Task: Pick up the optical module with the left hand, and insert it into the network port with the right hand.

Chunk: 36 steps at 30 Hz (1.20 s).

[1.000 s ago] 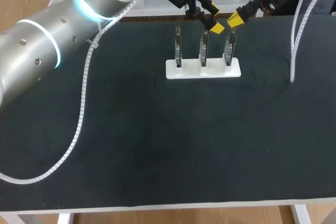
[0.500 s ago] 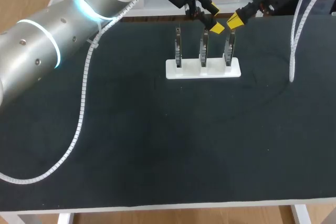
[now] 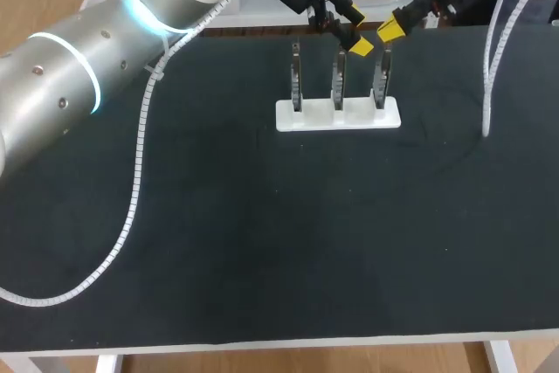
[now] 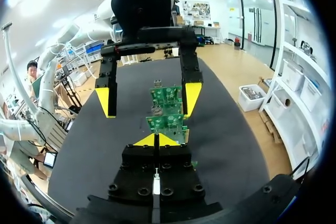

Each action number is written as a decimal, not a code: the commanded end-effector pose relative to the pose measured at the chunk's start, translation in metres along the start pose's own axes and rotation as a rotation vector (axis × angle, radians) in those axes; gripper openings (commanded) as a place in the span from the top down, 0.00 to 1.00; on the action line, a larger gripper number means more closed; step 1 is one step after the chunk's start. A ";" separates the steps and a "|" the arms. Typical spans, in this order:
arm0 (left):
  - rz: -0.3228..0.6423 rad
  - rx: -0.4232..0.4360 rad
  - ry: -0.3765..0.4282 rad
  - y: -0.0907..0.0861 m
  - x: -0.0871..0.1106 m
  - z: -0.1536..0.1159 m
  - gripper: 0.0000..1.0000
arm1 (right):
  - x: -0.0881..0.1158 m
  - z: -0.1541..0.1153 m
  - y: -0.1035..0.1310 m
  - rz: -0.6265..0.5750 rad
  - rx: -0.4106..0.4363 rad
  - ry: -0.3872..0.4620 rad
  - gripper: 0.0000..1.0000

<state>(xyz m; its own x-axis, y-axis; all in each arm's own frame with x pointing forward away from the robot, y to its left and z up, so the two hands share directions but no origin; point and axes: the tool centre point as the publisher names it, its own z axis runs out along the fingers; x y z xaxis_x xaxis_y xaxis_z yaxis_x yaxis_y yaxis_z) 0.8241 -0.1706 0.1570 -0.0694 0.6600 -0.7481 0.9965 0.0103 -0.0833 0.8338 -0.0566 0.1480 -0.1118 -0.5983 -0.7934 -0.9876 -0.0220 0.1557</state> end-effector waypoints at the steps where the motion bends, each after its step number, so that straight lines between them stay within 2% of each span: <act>1: 0.002 0.005 0.002 0.003 0.000 0.000 0.00 | -0.007 -0.007 -0.002 -0.007 0.009 0.004 1.00; 13: 0.032 -0.007 -0.023 0.002 -0.004 -0.008 0.00 | -0.019 -0.024 -0.001 -0.035 0.076 -0.007 1.00; 26: 0.064 -0.152 -0.017 0.004 -0.011 -0.060 0.00 | -0.032 -0.049 0.004 -0.056 0.146 -0.032 1.00; 33: 0.051 -0.252 -0.020 -0.001 -0.005 -0.088 0.00 | -0.038 -0.057 0.007 -0.064 0.184 -0.039 1.00; 36: 0.046 -0.265 -0.023 -0.003 -0.003 -0.092 0.00 | -0.038 -0.058 0.009 -0.067 0.191 -0.035 1.00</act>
<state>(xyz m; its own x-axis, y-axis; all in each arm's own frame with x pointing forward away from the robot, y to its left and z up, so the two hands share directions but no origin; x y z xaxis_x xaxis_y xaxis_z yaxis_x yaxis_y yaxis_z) 0.8527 -0.1129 0.2214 -0.0259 0.6583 -0.7523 0.9968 0.0737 0.0302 0.8459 -0.0812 0.2125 -0.0467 -0.5693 -0.8208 -0.9988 0.0140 0.0472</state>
